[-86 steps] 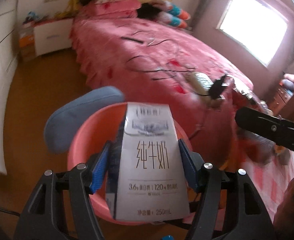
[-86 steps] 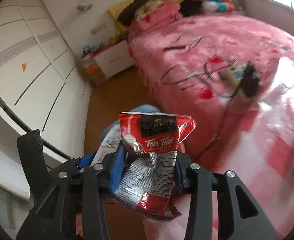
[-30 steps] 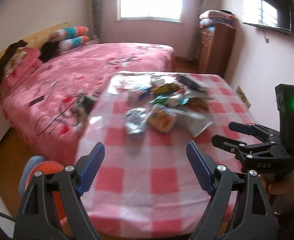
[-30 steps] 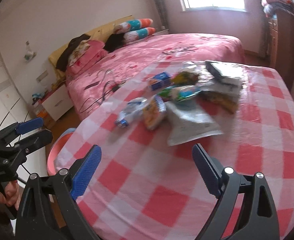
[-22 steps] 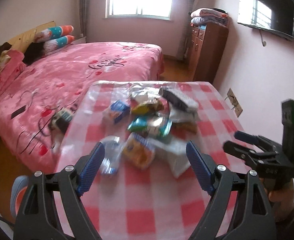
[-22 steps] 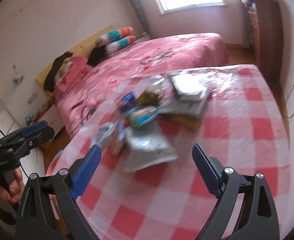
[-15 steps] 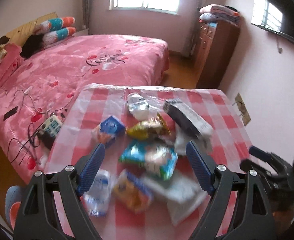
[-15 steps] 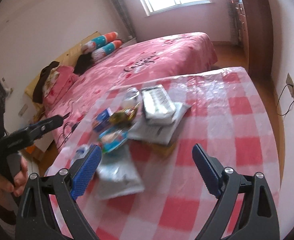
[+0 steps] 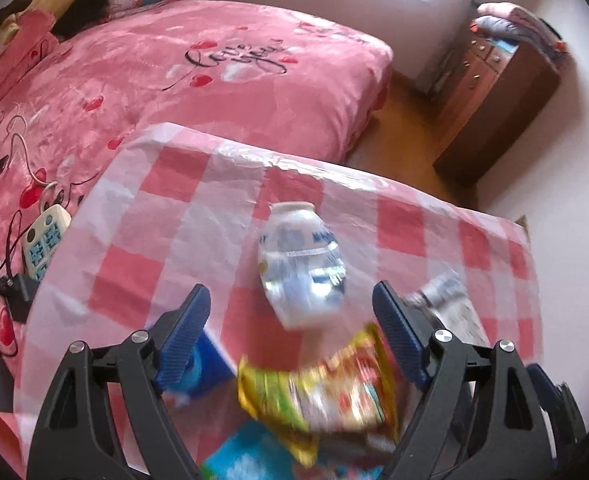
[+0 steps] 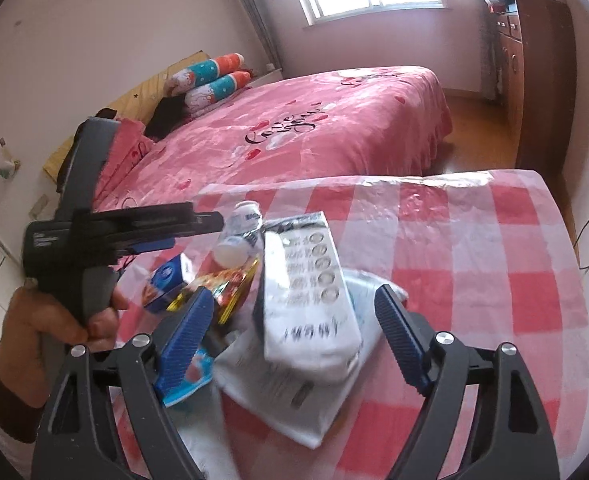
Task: Collect trash
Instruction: 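Grasp the white yogurt bottle with the left gripper while the right grasps a milk carton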
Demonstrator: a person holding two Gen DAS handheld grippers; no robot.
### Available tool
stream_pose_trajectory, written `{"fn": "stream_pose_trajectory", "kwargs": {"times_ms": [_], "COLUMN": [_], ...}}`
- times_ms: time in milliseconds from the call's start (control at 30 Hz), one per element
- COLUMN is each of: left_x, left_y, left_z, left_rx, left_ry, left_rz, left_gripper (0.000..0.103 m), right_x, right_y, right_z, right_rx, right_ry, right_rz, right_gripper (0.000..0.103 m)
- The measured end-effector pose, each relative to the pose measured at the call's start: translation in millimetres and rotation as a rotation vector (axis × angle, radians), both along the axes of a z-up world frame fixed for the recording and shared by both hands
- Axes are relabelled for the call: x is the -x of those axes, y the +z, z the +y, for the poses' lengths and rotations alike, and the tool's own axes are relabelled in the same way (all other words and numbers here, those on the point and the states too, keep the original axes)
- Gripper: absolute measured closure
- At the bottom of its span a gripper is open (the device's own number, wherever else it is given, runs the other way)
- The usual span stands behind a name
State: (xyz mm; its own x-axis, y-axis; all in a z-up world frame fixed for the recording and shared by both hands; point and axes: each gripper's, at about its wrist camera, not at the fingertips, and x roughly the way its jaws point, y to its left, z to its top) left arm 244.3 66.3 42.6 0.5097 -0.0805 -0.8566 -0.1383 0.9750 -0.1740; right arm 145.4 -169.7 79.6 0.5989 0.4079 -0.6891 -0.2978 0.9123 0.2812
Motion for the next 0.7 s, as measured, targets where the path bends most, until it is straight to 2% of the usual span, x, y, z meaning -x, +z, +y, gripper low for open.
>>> {"fn": "stream_pose_trajectory", "kwargs": {"times_ms": [167, 333, 433, 500, 700], "left_x": [-21, -31, -32, -30, -13], "left_y": [-19, -35, -37, -37, -35], "left_z": [-1, -6, -10, -13, -13], "left_rx": [0.015, 0.000, -0.057, -0.110, -0.092], "left_ry": [0.012, -0.006, -0.015, -0.010, -0.041], "left_rz": [0.029, 0.051, 0.043, 0.038, 0.018], "left_gripper": [0.019, 0.019, 0.030, 0.045, 0.045], "right_x": [-15, -20, -17, -14, 0], "right_y": [-15, -28, -31, -30, -30], "right_z": [3, 5, 7, 9, 15], "right_rx": [0.007, 0.012, 0.029, 0.043, 0.059], "right_ry": [0.016, 0.034, 0.044, 0.052, 0.079], "right_rz": [0.024, 0.037, 0.029, 0.015, 0.003], "right_gripper": [0.023, 0.039, 0.040, 0.040, 0.041]}}
